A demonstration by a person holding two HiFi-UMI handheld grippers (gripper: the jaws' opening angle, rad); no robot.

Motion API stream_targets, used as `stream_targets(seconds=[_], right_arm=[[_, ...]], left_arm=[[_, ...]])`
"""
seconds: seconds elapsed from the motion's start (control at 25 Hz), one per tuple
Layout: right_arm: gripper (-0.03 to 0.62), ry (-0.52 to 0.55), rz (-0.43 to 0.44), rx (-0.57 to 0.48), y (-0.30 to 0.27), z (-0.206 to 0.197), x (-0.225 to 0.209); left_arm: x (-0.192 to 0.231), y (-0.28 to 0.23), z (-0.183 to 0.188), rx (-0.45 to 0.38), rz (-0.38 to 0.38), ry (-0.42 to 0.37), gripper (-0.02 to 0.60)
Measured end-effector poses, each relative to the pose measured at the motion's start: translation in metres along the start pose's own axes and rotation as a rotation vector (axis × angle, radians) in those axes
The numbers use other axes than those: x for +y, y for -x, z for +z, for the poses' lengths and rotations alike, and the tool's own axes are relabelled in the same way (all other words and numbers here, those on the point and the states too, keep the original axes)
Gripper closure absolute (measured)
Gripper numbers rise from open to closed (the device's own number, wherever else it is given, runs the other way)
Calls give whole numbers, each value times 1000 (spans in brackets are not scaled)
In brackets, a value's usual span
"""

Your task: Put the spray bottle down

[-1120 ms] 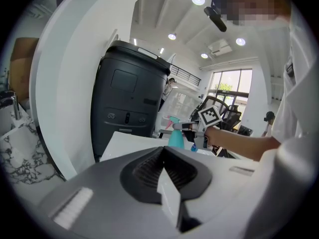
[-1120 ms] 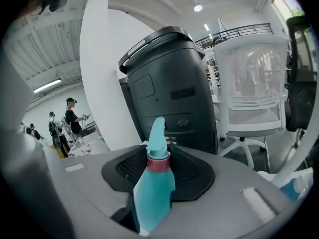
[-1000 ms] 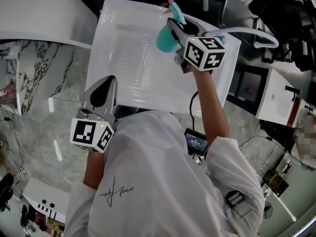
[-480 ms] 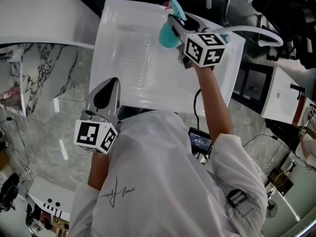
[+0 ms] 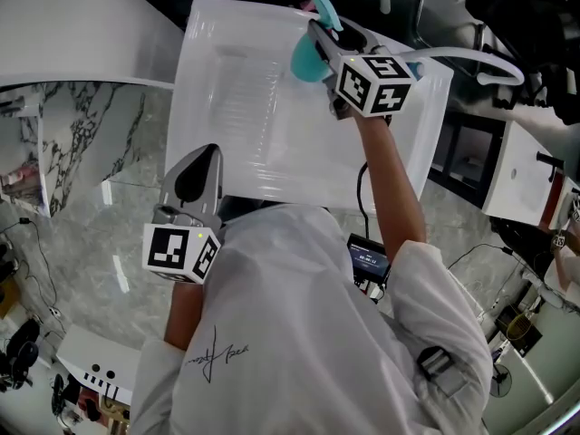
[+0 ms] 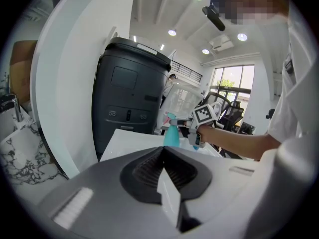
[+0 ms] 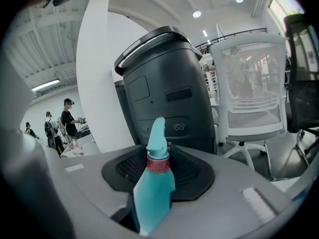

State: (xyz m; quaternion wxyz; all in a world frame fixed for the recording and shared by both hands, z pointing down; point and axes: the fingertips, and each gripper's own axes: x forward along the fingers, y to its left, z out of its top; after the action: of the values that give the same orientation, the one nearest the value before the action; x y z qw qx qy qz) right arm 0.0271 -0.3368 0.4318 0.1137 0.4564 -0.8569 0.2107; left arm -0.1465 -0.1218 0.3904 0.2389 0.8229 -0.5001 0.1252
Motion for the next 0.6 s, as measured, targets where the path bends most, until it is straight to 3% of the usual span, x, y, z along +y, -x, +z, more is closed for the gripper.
stream_targets(seconds=[0.6], right_arm=[[460, 32, -53, -85, -21, 3, -8]], left_arm=[[-2, -6, -13, 45, -8, -1, 528]])
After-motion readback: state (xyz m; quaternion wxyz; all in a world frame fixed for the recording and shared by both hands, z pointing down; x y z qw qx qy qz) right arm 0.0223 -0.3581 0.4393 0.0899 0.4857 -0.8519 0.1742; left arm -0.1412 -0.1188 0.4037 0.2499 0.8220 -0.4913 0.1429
